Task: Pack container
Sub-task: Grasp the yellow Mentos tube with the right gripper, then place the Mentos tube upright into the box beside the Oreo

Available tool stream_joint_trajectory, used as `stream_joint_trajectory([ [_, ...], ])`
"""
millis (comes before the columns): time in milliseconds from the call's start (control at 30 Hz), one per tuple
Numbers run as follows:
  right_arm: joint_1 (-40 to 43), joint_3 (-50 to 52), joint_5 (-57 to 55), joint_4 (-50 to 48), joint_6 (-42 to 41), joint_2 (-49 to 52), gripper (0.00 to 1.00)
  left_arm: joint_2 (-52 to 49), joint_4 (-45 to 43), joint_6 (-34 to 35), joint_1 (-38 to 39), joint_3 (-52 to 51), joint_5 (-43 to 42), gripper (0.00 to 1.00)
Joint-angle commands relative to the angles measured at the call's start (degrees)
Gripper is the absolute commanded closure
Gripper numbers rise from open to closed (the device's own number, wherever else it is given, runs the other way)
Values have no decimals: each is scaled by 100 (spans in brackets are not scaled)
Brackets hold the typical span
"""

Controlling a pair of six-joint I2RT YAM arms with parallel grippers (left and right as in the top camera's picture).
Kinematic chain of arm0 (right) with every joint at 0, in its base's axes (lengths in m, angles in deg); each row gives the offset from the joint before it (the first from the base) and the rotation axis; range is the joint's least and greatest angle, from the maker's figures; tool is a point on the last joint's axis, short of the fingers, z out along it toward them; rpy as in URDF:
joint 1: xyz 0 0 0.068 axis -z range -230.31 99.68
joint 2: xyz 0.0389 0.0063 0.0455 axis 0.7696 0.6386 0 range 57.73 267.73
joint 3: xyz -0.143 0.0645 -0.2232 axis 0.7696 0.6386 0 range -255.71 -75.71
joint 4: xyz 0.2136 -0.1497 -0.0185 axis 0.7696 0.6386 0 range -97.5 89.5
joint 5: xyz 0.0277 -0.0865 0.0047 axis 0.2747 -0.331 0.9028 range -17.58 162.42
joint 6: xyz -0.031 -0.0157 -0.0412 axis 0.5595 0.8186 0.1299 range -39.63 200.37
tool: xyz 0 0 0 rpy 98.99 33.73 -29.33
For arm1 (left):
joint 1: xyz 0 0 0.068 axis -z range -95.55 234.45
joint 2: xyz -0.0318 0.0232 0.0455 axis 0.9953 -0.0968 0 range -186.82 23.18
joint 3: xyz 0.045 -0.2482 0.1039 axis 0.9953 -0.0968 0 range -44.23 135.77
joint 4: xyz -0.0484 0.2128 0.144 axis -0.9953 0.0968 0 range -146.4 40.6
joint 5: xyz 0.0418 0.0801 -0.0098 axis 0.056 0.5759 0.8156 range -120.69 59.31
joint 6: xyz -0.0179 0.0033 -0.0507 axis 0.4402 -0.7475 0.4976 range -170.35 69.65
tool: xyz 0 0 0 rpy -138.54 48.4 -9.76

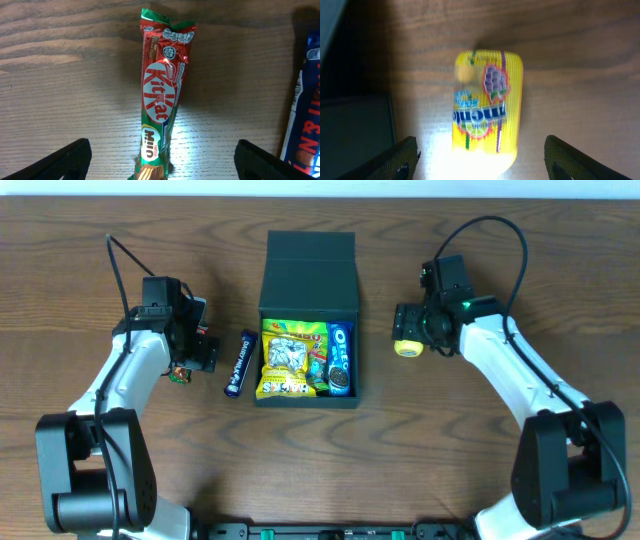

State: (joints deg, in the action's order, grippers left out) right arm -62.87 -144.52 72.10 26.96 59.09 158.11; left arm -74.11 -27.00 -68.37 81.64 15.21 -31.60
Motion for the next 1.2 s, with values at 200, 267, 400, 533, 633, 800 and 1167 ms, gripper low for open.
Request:
stream_joint_trajectory([
  [200, 57, 26, -138, -260, -107, 839, 21, -20, -11, -81, -17, -39, -22, 7],
  [267, 83, 26, -131, -282, -168, 946, 21, -20, -11, -81, -17, -39, -24, 7],
  [400, 92, 26, -116, -361, -190, 1038, 36, -20, -11, -81, -17, -39, -24, 7],
  [533, 92, 26, -116, -404, -188, 1054, 52, -20, -11, -61, -17, -39, -28, 7],
  [633, 92, 11, -57, -389, -184, 1051, 52, -20, 24, -61, -17, -39, -26, 7],
  [800, 90, -402, 260, 24, -26, 866, 57, -20, 50, -61, -17, -39, -26, 7],
  [1167, -518, -1484, 1174, 1471, -109, -267, 64, -20, 52, 48, -17, -39, -26, 7],
])
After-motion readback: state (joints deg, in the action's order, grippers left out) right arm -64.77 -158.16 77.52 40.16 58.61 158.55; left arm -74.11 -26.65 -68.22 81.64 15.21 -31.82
